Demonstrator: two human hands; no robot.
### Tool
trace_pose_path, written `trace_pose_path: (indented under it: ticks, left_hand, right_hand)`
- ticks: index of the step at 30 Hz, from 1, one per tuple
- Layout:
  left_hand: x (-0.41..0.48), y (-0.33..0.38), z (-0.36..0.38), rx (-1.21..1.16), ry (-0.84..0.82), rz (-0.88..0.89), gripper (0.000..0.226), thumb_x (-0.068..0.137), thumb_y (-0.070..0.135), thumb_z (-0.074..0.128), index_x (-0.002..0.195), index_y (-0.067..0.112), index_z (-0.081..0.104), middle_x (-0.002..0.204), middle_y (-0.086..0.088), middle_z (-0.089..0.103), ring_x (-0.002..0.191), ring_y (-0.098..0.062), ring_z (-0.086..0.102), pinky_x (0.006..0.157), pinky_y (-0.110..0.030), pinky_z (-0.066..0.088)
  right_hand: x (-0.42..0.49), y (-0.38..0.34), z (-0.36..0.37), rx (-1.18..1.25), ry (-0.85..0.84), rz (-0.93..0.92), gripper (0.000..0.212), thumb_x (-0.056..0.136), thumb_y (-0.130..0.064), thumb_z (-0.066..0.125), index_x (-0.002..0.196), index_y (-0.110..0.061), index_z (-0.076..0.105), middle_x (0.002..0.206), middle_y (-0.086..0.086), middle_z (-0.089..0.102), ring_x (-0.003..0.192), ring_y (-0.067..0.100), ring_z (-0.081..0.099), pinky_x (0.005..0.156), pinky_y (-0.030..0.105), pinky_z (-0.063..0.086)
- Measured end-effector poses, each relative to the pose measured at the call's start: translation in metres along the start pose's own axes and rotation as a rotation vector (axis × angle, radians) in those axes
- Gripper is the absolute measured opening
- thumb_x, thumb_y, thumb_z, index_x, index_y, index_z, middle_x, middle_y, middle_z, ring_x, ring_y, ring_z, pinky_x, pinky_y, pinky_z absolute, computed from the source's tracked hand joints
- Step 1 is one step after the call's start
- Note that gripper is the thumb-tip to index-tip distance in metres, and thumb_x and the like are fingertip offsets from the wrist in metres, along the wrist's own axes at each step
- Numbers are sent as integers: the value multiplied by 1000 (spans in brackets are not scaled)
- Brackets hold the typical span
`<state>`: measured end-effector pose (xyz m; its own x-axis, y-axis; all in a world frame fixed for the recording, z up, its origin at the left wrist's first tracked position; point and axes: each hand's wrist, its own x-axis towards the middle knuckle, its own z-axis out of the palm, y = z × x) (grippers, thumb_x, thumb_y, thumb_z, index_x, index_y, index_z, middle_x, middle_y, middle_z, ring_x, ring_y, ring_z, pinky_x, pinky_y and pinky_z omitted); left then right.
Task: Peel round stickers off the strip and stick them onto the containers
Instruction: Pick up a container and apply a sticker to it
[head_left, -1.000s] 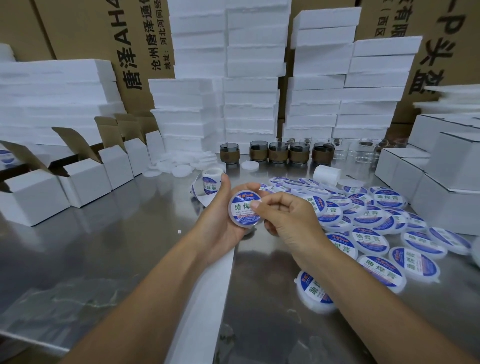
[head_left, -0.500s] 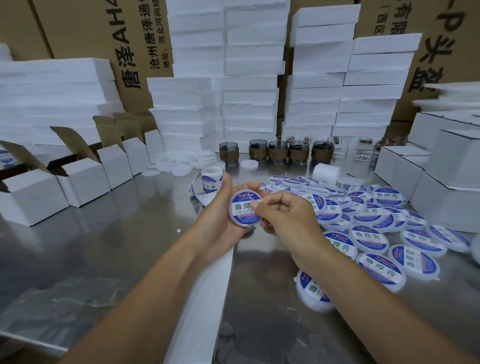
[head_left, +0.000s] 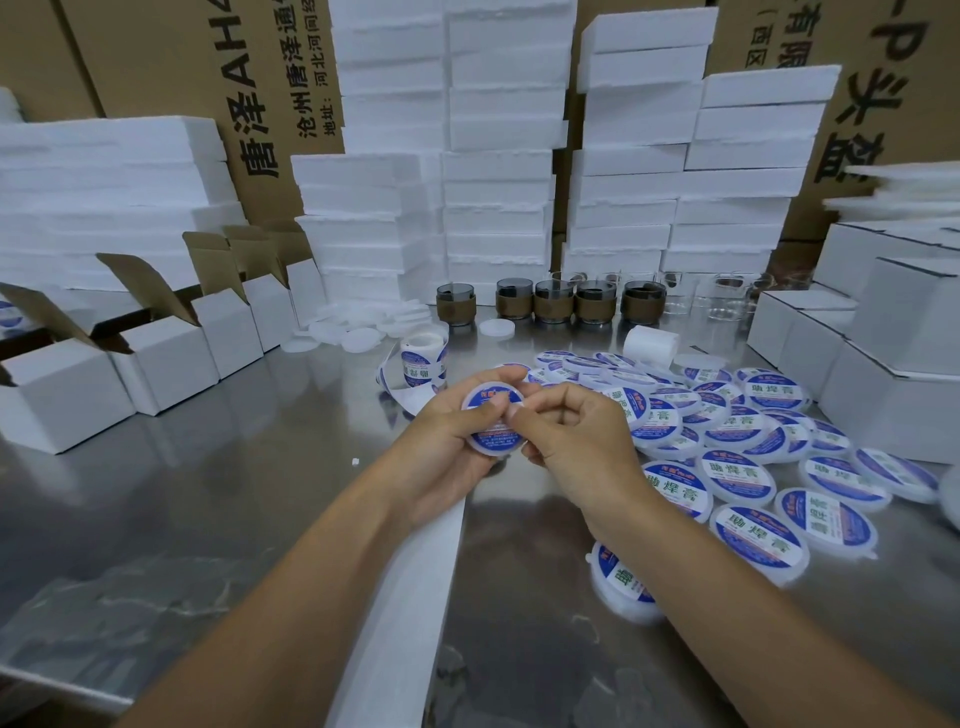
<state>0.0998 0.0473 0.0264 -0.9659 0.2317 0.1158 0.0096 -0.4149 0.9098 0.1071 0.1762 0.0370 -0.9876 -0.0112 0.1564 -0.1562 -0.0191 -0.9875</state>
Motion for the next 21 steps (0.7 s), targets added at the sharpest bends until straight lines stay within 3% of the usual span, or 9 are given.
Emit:
trace_pose_path:
  ticks: [4,6,9,12,16,21]
  left_hand:
    - [1,-1,1,11,6,17,27,76,12,56,101,12,65,100,-7,71,91,-24,66,95,-43,35]
    - [1,-2,1,38,-3,25,24,76,17,58,96,17,70,99,-3,73,84,-17,69,89,-41,37]
    - [1,0,0,46,-14,30,23,76,20,59,92,21,76,108,-2,71,90,-17,68,98,-45,37]
    - [1,1,0,18,-4,40,24,77,18,58,92,18,76,117,-4,68,100,-20,66,110,-53,25]
    - [1,0,1,-45,-27,37,26,79,13,56,96,12,75,119,-9,67,111,-25,63,104,-41,39]
    - [0,1,3,8,3,11,29,78,17,59,105,13,69,112,-13,69,103,-26,65,99,-42,44]
  right_hand:
    - [-3,4,2,-352,80,-270,13,83,-20,66,74,-17,57,59,-6,56,54,3,51,56,19,42]
    - [-5,5,3,-523,73,-385,15,87,-26,59,80,-16,50,64,-7,53,61,7,50,58,26,41]
    - [-5,8,3,-702,57,-399,25,90,-39,50,89,-18,36,69,-4,52,67,19,53,56,34,38]
    - [-1,7,-3,-603,37,-256,32,85,-47,55,83,-20,39,67,-6,53,60,13,51,54,32,38]
    - [5,1,-6,-234,-32,-118,17,83,-35,66,78,-20,59,63,-6,59,49,-1,51,55,21,39]
    - [5,-1,-6,-163,-8,-130,13,86,-27,65,79,-17,66,74,3,68,66,14,63,68,35,53]
